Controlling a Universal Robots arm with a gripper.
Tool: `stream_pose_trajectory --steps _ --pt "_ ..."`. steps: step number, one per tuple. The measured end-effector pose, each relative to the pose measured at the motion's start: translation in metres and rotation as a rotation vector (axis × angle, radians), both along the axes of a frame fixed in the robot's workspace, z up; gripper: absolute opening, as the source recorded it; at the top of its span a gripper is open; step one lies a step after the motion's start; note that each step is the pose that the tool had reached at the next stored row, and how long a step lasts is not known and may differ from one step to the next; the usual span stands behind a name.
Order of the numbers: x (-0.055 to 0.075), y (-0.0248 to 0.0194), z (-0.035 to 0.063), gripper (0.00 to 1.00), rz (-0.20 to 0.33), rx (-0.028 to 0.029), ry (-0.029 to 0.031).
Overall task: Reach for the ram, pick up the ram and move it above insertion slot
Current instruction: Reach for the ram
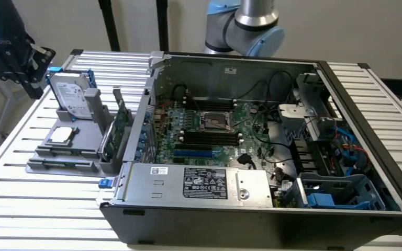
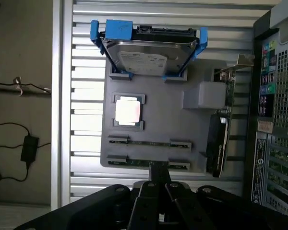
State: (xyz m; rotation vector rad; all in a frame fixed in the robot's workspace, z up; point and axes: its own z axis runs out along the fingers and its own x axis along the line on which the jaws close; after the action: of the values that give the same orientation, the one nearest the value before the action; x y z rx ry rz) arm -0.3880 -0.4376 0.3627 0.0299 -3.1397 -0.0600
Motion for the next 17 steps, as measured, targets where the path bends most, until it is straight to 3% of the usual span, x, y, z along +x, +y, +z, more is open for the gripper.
stream_pose_trajectory --steps 6,13,17 --pt "0.000 -0.0159 -0.0033 0.11 0.000 -0.0005 0.0003" --pt "0.001 -0.0166 -0.0034 0.11 0.005 -0.0008 0.0014" --pt "0.001 -0.0166 -0.0035 0.11 0.074 -0.0008 0.0013"
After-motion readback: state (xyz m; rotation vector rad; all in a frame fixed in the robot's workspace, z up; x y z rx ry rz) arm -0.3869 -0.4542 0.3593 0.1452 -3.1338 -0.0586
